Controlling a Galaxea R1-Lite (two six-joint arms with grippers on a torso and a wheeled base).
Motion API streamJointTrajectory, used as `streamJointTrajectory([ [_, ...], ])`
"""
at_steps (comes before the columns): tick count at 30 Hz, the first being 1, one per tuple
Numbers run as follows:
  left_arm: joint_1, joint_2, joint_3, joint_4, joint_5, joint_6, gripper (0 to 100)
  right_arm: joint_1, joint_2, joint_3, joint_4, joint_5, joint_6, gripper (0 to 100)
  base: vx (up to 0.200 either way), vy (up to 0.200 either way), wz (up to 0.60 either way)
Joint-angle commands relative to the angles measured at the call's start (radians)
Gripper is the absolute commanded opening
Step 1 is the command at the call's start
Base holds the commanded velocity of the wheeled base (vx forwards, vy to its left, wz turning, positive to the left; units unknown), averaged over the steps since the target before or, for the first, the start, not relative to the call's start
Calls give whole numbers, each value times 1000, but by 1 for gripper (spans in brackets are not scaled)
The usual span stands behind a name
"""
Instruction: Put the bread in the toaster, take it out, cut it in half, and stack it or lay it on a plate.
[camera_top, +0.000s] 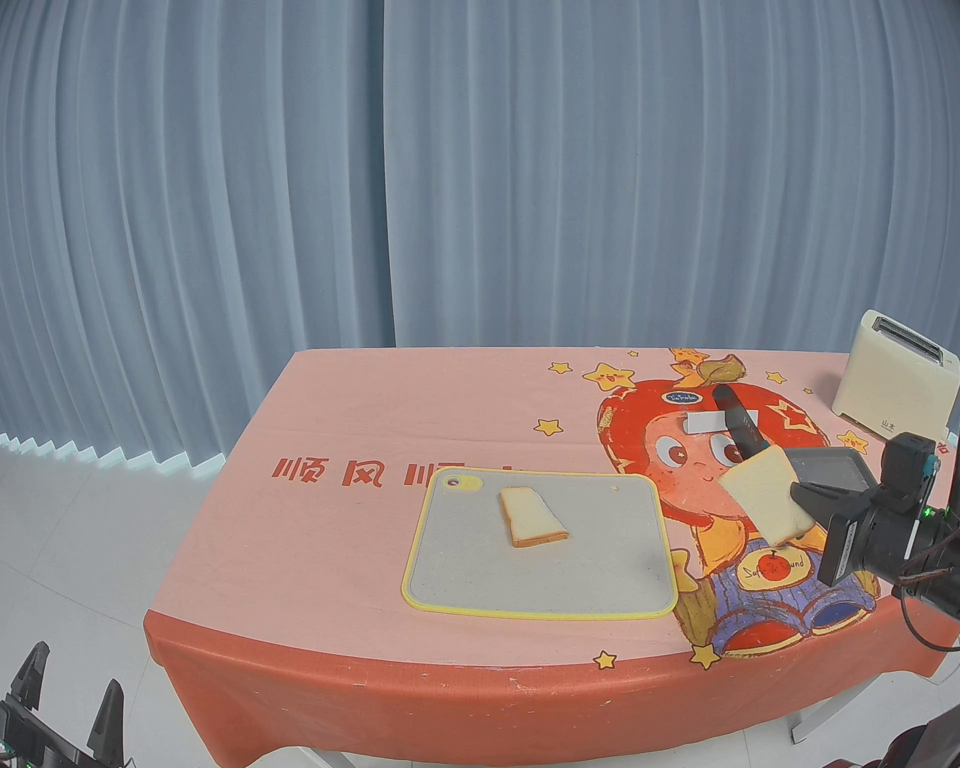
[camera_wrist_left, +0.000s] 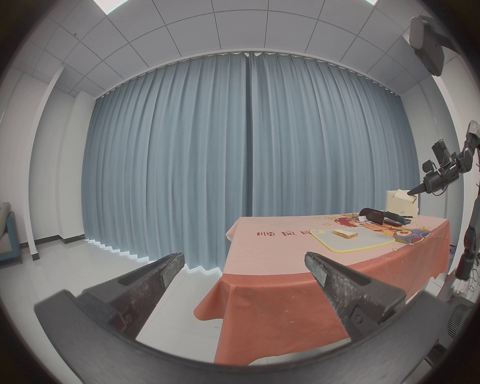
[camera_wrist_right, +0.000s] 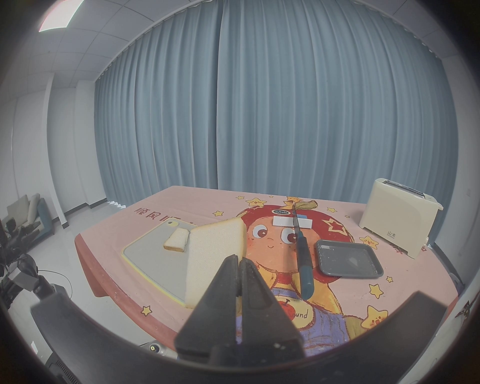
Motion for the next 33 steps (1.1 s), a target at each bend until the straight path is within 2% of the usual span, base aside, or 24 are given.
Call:
streamJointTrajectory([
  [1,0,2,18,0,0,-1,100,0,-7,5,0,-2,-1,0,0,0,0],
  [15,0,2,18,0,0,-1,100,9,10,21,-2,-5,1,0,0,0,0],
  [33,0,2,18,0,0,-1,100,-41,-35,25,-2,-5,8,0,0,0,0],
])
